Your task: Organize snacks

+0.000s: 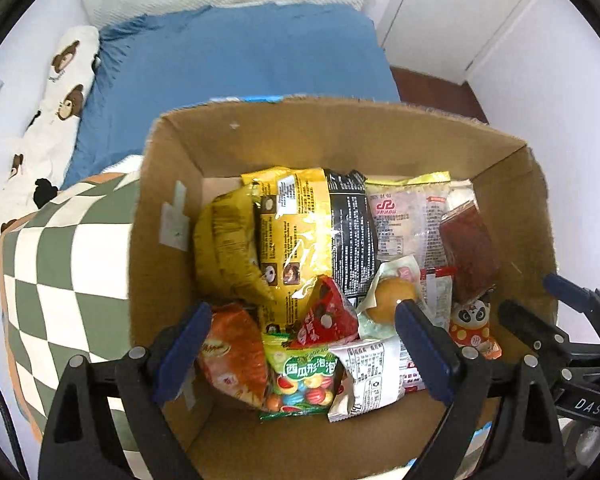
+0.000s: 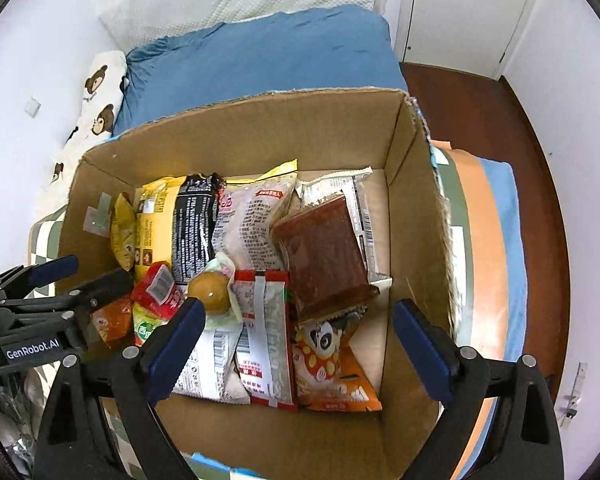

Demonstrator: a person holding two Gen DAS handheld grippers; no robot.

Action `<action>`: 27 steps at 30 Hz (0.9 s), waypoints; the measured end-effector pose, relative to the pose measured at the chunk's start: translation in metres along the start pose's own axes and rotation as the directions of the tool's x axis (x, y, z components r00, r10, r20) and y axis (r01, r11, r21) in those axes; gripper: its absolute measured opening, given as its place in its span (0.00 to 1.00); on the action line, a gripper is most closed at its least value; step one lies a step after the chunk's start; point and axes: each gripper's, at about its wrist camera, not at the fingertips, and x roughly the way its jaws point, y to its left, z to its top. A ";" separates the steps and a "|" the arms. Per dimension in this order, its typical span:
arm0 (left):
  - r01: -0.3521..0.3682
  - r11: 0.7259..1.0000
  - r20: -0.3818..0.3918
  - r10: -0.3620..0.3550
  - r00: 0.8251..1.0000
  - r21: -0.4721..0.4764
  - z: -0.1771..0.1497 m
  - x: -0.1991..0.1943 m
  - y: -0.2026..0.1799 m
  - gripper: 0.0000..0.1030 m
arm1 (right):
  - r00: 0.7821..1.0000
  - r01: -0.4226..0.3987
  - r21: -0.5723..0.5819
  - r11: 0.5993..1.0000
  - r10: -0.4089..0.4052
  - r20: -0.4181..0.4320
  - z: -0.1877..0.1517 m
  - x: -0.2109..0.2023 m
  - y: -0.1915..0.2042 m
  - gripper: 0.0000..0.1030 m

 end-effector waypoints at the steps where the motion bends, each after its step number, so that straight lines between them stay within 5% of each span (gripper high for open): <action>1: -0.010 1.000 0.023 0.010 1.000 -0.004 -0.005 -0.006 0.002 0.91 | 1.000 -0.002 0.002 1.000 0.002 0.010 -0.003 -0.004 0.000 0.94; 14: -0.021 1.000 0.253 0.021 0.967 -0.005 -0.075 -0.090 -0.012 0.91 | 0.974 0.026 -0.025 0.999 -0.020 0.227 -0.071 -0.086 0.014 0.95; 27: -0.070 0.998 0.447 0.062 0.892 0.002 -0.185 -0.187 -0.028 0.91 | 0.909 0.031 -0.057 0.998 -0.005 0.417 -0.185 -0.201 0.024 0.95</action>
